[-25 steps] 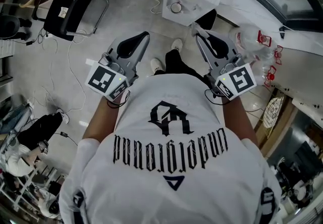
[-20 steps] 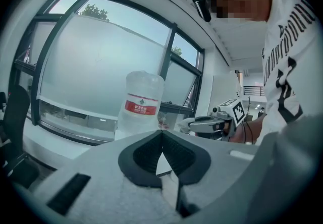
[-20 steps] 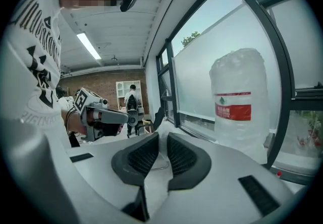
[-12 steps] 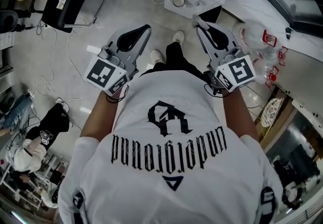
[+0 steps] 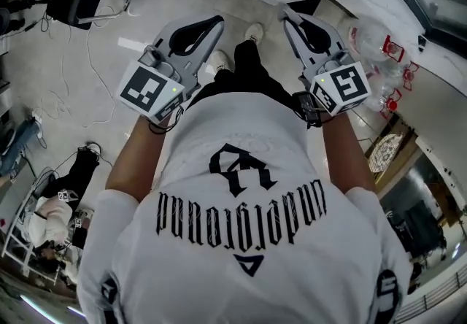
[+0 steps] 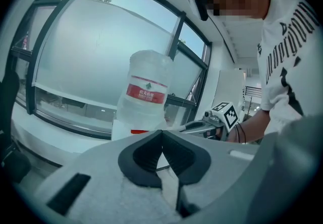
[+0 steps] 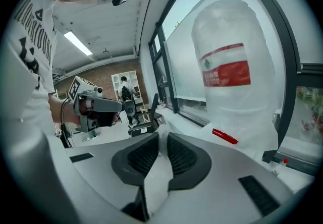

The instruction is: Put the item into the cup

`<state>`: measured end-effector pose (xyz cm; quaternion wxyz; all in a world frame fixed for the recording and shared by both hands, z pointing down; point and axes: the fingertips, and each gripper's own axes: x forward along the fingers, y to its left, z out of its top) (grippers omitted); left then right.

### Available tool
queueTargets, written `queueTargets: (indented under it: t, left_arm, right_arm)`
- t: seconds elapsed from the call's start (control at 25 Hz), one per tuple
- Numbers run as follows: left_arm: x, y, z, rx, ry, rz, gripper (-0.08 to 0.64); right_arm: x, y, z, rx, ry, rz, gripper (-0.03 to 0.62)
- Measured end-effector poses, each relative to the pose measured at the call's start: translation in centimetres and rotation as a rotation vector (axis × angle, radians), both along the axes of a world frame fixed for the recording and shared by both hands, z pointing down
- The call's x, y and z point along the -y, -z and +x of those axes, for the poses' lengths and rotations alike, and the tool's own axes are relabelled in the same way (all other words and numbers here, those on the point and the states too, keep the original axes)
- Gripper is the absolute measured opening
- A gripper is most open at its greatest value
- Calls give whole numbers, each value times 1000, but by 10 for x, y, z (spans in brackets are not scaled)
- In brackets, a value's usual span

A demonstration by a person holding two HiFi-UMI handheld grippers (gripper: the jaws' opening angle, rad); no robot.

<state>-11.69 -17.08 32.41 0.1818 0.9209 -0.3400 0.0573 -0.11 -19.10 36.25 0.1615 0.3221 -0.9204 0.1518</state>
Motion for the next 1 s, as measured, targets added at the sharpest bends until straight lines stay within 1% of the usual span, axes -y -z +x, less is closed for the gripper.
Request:
queueTargets:
  t: [0.24,0.32,0.56,0.68,0.8,1.0]
  left_arm:
    - [17,-44,9,24,-30,-37,12]
    - [24,-59,13,20,-38,-46,12]
    - [33,-100,23,32,-36,-73,12]
    - [39,-123,27,46,-41,-90,12]
    - [47,-142,27,66,-57,-81,12]
    - [61,-175,27,73,-48,-113,12]
  right_arm:
    - [21,-40,-2,-5,-8,-63,55]
    - [28,-56,-3,-10,-8,-77,55]
    - [34,-108,-5,-39,7,-131,55]
    - [43,-135,-2,-45,-13,-161,55]
    - [58,-158,-1,-41,-51,-182,55]
    - [75,-200,-3,-59,-83,-211,55]
